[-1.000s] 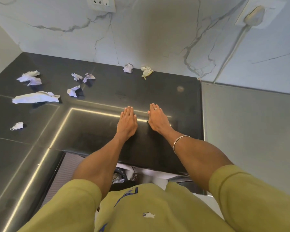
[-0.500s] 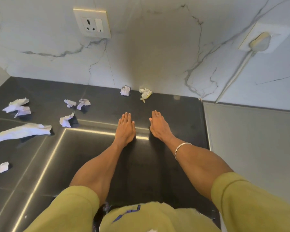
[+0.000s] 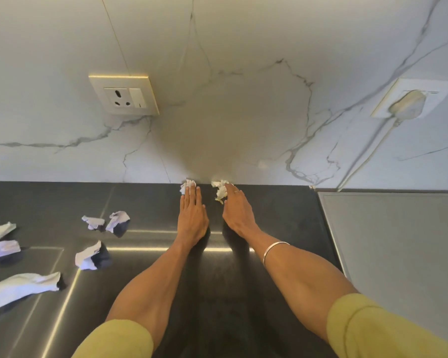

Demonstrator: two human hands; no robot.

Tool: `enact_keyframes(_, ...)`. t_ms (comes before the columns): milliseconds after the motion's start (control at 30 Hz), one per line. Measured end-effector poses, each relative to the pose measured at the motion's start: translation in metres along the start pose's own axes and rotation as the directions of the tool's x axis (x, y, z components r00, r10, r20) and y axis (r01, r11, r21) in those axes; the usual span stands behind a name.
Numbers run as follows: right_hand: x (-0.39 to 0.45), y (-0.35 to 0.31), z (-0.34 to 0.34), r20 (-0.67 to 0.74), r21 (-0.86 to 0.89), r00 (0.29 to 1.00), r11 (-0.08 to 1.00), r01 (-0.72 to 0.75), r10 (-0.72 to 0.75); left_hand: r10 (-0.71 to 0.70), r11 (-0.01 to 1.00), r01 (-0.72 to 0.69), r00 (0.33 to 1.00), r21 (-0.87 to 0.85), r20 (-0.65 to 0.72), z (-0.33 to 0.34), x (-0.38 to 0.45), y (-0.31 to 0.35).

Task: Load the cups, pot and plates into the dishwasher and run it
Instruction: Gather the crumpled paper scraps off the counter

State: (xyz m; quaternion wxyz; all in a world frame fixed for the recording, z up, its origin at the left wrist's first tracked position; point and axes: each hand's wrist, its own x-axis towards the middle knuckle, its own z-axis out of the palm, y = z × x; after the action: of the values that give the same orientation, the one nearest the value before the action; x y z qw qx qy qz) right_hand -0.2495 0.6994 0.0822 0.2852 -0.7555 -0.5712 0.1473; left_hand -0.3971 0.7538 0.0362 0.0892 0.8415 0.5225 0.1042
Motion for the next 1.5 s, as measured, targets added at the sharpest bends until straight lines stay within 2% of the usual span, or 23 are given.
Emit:
enact_keyframes(133, 0.026, 0.003, 0.014, 0.114, -0.166, 0.993, 0.984, 0.057, -0.039, -0.045, 0.999, 0.046, 0.999, -0.021, 0.026, -0.004, 0.018, -0.011)
enact_keyframes(267, 0.033, 0.008, 0.024, 0.246, -0.156, 0.969, 0.988, 0.016, 0.023, -0.074, 0.996, 0.077, 0.995, -0.045, 0.065, -0.007, 0.031, -0.021)
enact_keyframes(433, 0.042, 0.004, 0.015, 0.173, -0.202, 0.985, 0.979, 0.038, -0.003, -0.106, 0.987, 0.121, 0.985, -0.109, 0.133, -0.008, 0.036, -0.024)
enact_keyframes(533, 0.037, 0.007, 0.007, 0.146, -0.254, 0.989, 0.966, 0.048, -0.011, -0.123, 0.988, 0.131, 0.988, -0.078, 0.098, -0.005, 0.031, -0.018)
enact_keyframes(700, 0.023, 0.011, 0.006, 0.138, -0.220, 0.989, 0.975, -0.015, 0.047, -0.119, 0.985, 0.114, 0.992, -0.133, -0.032, -0.006, 0.020, -0.007)
enact_keyframes(800, 0.018, 0.009, 0.001, 0.127, -0.144, 0.984, 0.984, -0.108, 0.126, -0.204, 0.949, 0.185, 0.978, -0.256, -0.052, -0.011, 0.014, -0.002)
enact_keyframes(900, 0.013, 0.011, -0.001, 0.105, 0.024, 0.967, 0.971, -0.236, 0.233, -0.327, 0.872, 0.292, 0.945, -0.394, -0.025, -0.021, 0.009, 0.001)
enact_keyframes(1000, 0.003, 0.007, -0.004, 0.121, 0.150, 0.958, 0.950, -0.275, 0.258, -0.478, 0.705, 0.426, 0.876, -0.566, 0.064, -0.028, 0.000, 0.005)
enact_keyframes(1133, -0.015, -0.010, -0.004, 0.167, 0.237, 0.969, 0.947, -0.217, 0.180, -0.613, 0.372, 0.535, 0.755, -0.758, 0.232, -0.027, -0.016, 0.013)
enact_keyframes(1200, -0.023, -0.021, -0.002, 0.184, 0.263, 0.973, 0.946, -0.188, 0.142, -0.629, 0.124, 0.542, 0.691, -0.831, 0.356, -0.028, -0.023, 0.018)
enact_keyframes(1233, -0.026, -0.025, -0.001, 0.191, 0.273, 0.973, 0.946, -0.177, 0.127, -0.600, -0.023, 0.512, 0.680, -0.858, 0.422, -0.029, -0.026, 0.020)
enact_keyframes(1300, -0.032, -0.034, 0.002, 0.206, 0.284, 0.974, 0.947, -0.147, 0.089, -0.497, -0.297, 0.435, 0.690, -0.850, 0.526, -0.039, -0.037, 0.025)
enact_keyframes(1333, -0.035, -0.039, 0.003, 0.220, 0.283, 0.973, 0.950, -0.130, 0.067, -0.454, -0.386, 0.412, 0.695, -0.826, 0.558, -0.042, -0.042, 0.026)
enact_keyframes(1433, -0.046, -0.050, 0.007, 0.278, 0.245, 0.961, 0.966, -0.083, 0.012, -0.406, -0.549, 0.355, 0.679, -0.757, 0.612, -0.052, -0.059, 0.025)
enact_keyframes(1500, -0.055, -0.056, 0.012, 0.321, 0.190, 0.947, 0.981, -0.036, -0.028, -0.433, -0.598, 0.337, 0.628, -0.727, 0.647, -0.060, -0.071, 0.026)
